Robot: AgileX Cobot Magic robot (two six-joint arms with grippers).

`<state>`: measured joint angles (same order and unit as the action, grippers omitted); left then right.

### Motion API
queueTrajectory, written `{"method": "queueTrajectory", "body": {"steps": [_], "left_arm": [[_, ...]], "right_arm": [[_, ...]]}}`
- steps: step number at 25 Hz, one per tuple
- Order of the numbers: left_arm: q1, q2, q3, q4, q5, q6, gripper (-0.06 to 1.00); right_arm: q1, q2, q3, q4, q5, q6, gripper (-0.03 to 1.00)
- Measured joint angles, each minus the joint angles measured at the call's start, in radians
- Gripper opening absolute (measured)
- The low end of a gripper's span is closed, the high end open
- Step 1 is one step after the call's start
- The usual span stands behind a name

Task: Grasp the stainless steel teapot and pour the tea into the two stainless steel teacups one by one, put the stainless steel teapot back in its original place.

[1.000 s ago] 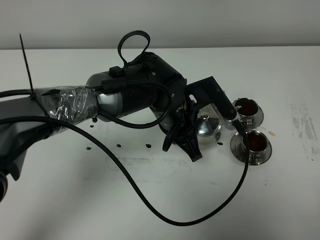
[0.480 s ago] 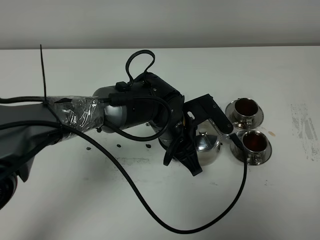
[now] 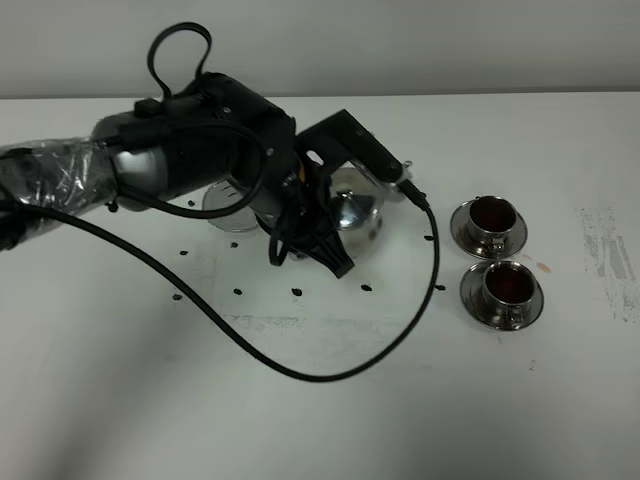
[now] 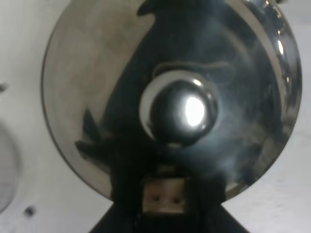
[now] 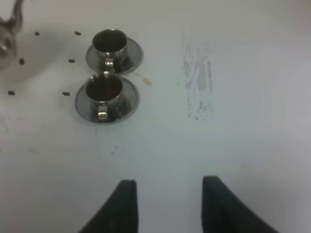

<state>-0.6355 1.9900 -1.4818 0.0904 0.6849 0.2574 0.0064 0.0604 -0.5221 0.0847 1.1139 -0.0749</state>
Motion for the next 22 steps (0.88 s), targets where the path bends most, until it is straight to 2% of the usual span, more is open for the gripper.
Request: {"method": "queueTrajectory", "body": {"steps": [6, 10, 15, 22], "left_arm": [[0.136, 0.003, -0.052, 0.009, 0.022, -0.094, 0.18], [0.195, 0.026, -0.139, 0.021, 0.095, -0.138, 0.18], [0.245, 0.058, -0.195, 0.028, 0.165, -0.192, 0.18], [0.282, 0.118, -0.199, 0.017, 0.166, -0.227, 0.18]], "right_arm": [[0.000, 0.000, 0.000, 0.000, 0.000, -0.001, 0.31], [0.000, 0.000, 0.000, 0.000, 0.000, -0.001, 0.31], [0.000, 0.000, 0.000, 0.000, 0.000, -0.001, 0.31], [0.000, 0.000, 0.000, 0.000, 0.000, -0.001, 0.31]]}}
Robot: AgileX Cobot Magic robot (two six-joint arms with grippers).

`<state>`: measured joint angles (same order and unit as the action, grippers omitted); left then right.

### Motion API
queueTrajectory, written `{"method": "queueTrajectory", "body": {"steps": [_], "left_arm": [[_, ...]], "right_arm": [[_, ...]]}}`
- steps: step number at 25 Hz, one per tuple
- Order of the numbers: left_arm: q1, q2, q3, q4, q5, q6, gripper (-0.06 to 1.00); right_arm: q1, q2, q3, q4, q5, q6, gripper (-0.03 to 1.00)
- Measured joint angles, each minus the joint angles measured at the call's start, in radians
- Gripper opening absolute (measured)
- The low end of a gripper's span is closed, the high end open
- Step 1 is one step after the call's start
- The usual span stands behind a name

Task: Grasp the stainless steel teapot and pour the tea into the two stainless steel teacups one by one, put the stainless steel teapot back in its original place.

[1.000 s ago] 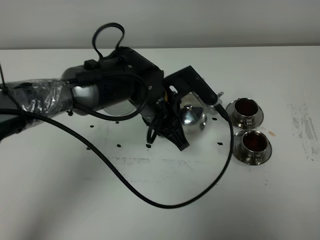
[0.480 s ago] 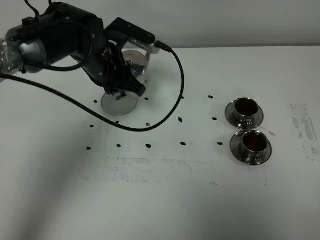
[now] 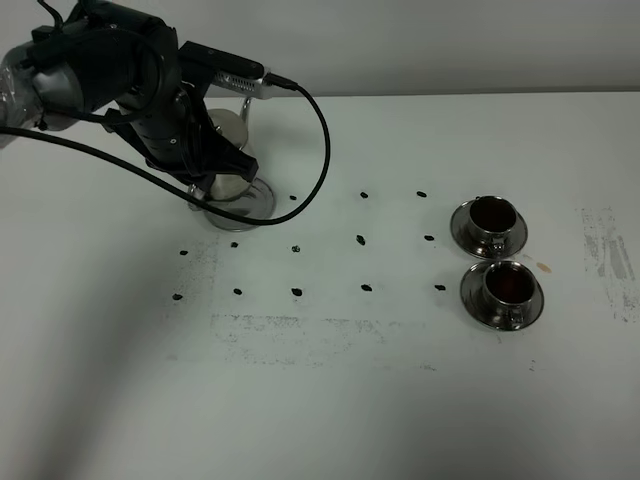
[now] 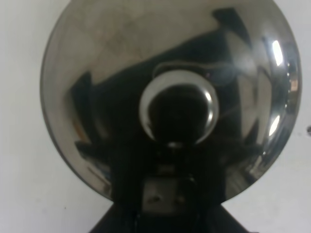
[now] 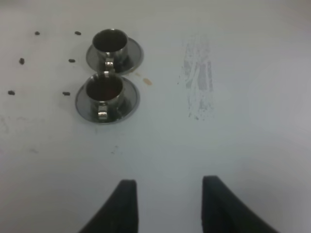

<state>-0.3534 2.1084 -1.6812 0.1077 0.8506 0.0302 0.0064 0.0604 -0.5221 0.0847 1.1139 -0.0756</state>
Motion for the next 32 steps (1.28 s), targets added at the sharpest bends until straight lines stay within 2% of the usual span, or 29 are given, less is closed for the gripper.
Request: {"method": "queueTrajectory", "body": {"steps": [7, 32], "left_arm": [[0.004, 0.035, 0.000, -0.035, -0.028, -0.002, 0.18], [-0.006, 0.073, 0.000, -0.045, -0.056, -0.001, 0.18]], "right_arm": [[0.000, 0.000, 0.000, 0.000, 0.000, 0.000, 0.31], [0.000, 0.000, 0.000, 0.000, 0.000, 0.000, 0.31]]}}
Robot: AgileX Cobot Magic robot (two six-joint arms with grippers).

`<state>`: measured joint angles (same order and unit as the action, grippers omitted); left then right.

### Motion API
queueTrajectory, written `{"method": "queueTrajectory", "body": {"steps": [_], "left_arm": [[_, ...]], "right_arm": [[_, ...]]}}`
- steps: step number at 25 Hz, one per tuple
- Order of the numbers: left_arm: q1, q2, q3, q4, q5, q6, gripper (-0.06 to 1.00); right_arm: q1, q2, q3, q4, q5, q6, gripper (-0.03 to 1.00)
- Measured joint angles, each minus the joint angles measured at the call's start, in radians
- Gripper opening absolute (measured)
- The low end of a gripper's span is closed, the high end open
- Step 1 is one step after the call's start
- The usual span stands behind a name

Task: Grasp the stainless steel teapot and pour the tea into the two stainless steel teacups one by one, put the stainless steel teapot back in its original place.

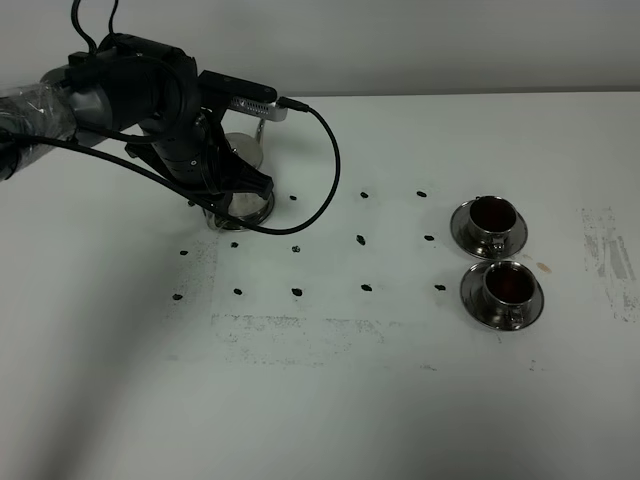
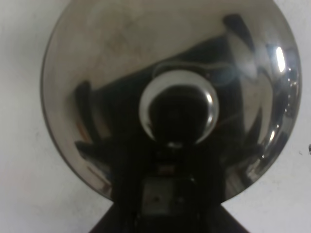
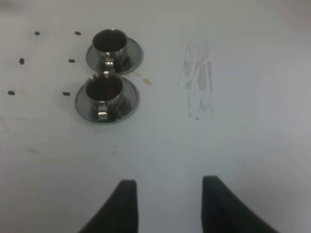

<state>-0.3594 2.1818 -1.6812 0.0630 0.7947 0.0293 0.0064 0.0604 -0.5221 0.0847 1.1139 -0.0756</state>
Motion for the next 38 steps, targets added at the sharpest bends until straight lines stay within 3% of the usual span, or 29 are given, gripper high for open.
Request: {"method": "queueTrajectory", "body": {"steps": [38], "left_arm": [[0.000, 0.000, 0.000, 0.008, 0.025, 0.001, 0.18]], "right_arm": [[0.000, 0.000, 0.000, 0.000, 0.000, 0.000, 0.31]]}}
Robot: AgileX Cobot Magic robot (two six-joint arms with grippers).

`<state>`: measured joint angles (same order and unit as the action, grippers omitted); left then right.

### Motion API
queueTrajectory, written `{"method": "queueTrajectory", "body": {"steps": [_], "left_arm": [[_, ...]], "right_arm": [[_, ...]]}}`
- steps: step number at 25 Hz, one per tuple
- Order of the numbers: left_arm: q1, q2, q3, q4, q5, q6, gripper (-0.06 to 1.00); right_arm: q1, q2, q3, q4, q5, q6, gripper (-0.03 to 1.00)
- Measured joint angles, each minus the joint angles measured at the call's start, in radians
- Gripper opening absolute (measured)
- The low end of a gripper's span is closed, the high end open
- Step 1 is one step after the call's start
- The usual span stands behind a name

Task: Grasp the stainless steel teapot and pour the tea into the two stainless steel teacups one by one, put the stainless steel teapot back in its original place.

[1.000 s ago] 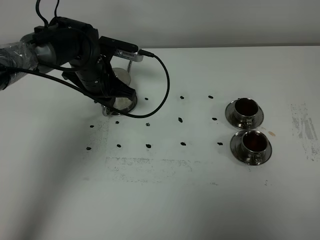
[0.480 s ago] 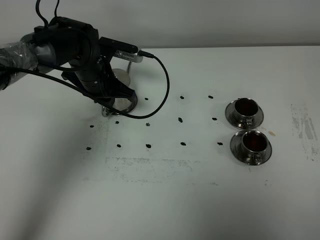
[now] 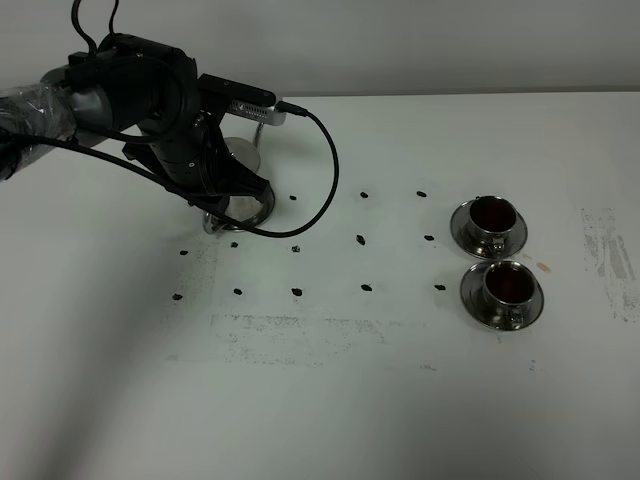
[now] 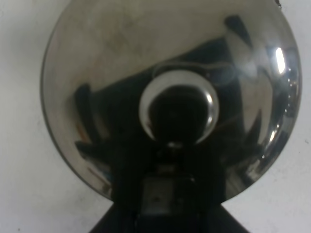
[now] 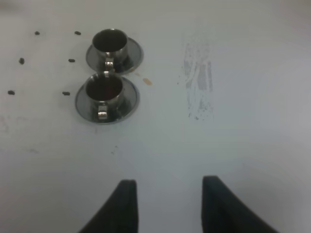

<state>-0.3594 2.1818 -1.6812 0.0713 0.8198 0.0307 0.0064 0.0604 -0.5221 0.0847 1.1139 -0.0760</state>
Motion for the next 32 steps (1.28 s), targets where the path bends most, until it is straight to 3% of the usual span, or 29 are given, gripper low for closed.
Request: {"method": "queueTrajectory", "body": {"steps": [16, 24, 26, 32], "left_arm": [[0.000, 0.005, 0.000, 0.001, -0.005, 0.000, 0.18], [0.000, 0.005, 0.000, -0.002, -0.008, 0.046, 0.18], [0.000, 0.005, 0.000, -0.005, -0.008, 0.046, 0.22], [0.000, 0.005, 0.000, -0.027, -0.010, 0.046, 0.48]], "right_arm": [[0.000, 0.000, 0.000, 0.000, 0.000, 0.000, 0.31], [0.000, 0.000, 0.000, 0.000, 0.000, 0.000, 0.31], [0.000, 0.000, 0.000, 0.000, 0.000, 0.000, 0.31], [0.000, 0.000, 0.000, 0.000, 0.000, 0.000, 0.31]]}}
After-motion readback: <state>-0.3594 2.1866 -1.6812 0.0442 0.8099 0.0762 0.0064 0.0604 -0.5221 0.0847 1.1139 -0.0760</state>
